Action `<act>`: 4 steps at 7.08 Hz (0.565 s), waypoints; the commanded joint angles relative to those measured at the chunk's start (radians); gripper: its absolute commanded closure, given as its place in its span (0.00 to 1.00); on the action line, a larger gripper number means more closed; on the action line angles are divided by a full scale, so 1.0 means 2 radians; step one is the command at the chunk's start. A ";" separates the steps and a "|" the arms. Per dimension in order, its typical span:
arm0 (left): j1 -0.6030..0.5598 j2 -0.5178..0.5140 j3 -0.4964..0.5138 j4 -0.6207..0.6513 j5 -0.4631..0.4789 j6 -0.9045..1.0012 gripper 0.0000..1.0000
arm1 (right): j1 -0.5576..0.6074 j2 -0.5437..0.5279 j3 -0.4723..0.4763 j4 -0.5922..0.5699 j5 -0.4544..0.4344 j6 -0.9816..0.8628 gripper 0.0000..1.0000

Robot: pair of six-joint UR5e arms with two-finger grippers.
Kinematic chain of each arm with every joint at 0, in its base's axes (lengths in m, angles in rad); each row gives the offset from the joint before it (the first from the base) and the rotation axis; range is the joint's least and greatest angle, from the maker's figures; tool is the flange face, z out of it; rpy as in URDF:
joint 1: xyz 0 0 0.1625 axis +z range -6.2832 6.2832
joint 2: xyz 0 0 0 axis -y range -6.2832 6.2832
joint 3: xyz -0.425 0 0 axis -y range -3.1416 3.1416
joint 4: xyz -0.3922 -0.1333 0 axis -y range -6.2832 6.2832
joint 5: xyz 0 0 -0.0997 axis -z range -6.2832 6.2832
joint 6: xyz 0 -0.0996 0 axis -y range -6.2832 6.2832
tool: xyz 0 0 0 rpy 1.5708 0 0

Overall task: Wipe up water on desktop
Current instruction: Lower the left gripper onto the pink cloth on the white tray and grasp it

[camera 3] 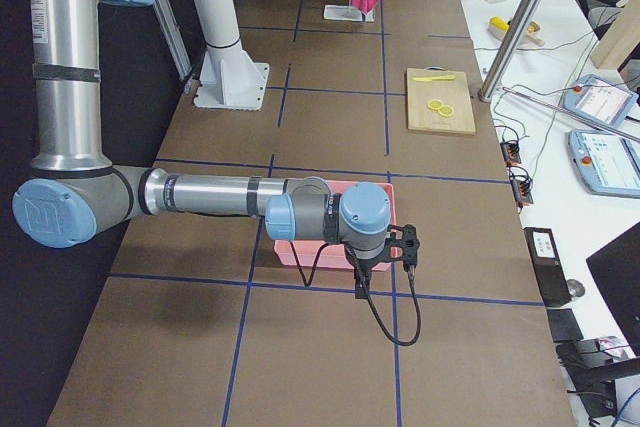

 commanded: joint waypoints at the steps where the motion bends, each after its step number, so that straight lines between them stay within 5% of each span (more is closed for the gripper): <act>1: 0.001 -0.002 0.000 0.000 -0.001 -0.001 0.15 | 0.000 0.001 0.000 -0.001 0.002 0.000 0.00; 4: 0.006 -0.002 0.000 0.001 -0.001 0.000 0.15 | 0.000 0.002 -0.001 0.000 0.002 0.000 0.00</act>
